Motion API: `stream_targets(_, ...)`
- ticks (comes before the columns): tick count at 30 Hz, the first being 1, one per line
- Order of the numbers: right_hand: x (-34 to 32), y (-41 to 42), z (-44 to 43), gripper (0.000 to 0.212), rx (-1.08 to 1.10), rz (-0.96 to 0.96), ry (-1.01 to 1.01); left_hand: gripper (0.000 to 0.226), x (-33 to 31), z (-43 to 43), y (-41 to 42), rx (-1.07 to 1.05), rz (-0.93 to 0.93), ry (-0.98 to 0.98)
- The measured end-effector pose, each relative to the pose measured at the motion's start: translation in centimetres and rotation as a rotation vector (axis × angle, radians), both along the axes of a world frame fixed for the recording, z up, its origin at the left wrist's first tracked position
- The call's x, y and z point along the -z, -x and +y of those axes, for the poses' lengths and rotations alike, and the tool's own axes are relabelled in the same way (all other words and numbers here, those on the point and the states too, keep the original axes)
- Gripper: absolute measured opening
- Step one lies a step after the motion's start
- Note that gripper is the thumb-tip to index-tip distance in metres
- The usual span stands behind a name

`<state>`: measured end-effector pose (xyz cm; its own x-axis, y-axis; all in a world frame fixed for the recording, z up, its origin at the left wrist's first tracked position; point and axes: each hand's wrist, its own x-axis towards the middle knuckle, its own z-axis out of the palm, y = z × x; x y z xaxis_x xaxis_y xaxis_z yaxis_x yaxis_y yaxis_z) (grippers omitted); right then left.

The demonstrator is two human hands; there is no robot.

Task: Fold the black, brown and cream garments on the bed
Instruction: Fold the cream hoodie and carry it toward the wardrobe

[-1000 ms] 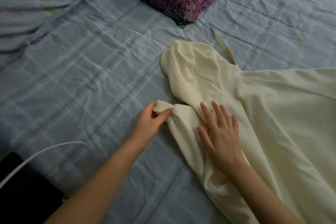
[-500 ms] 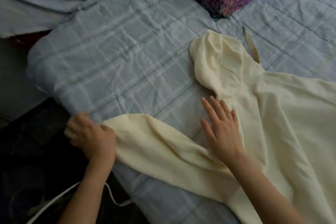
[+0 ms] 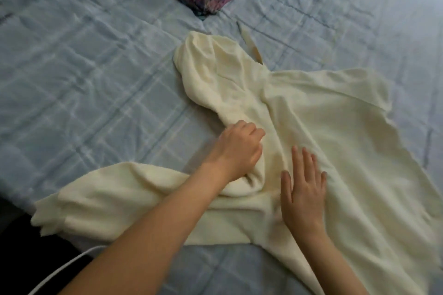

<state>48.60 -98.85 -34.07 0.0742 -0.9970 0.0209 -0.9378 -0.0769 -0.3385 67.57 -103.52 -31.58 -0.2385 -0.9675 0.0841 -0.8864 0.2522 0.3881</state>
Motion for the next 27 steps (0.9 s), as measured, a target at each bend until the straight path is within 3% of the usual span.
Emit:
stream_targets(6, -1.4, 5.6, -6.5, 0.058, 0.142, 0.105, 0.097, 0.046, -0.6, -7.1, 6.2, 0.132, -0.039, 0.164)
stream_targets(14, 0.2, 11.4, -12.8, 0.056, 0.343, 0.157, 0.078, 0.056, 0.6, -16.8, 15.4, 0.212, -0.064, 0.125)
stream_targets(21, 1.2, 14.7, -17.3, 0.058, 0.428, 0.093, 0.123, 0.061, 1.2, -25.3, 22.7, 0.229, 0.051, 0.134)
stream_targets(25, 1.4, 16.9, -20.0, 0.063, 0.411, 0.112, 0.137, 0.069, 1.6, -30.3, 23.6, 0.223, 0.013, -0.013)
stream_targets(27, 0.8, 18.4, -21.2, 0.070, 0.400, 0.110, 0.051, 0.064, 1.8, -31.4, 22.7, 0.272, 0.116, -0.165)
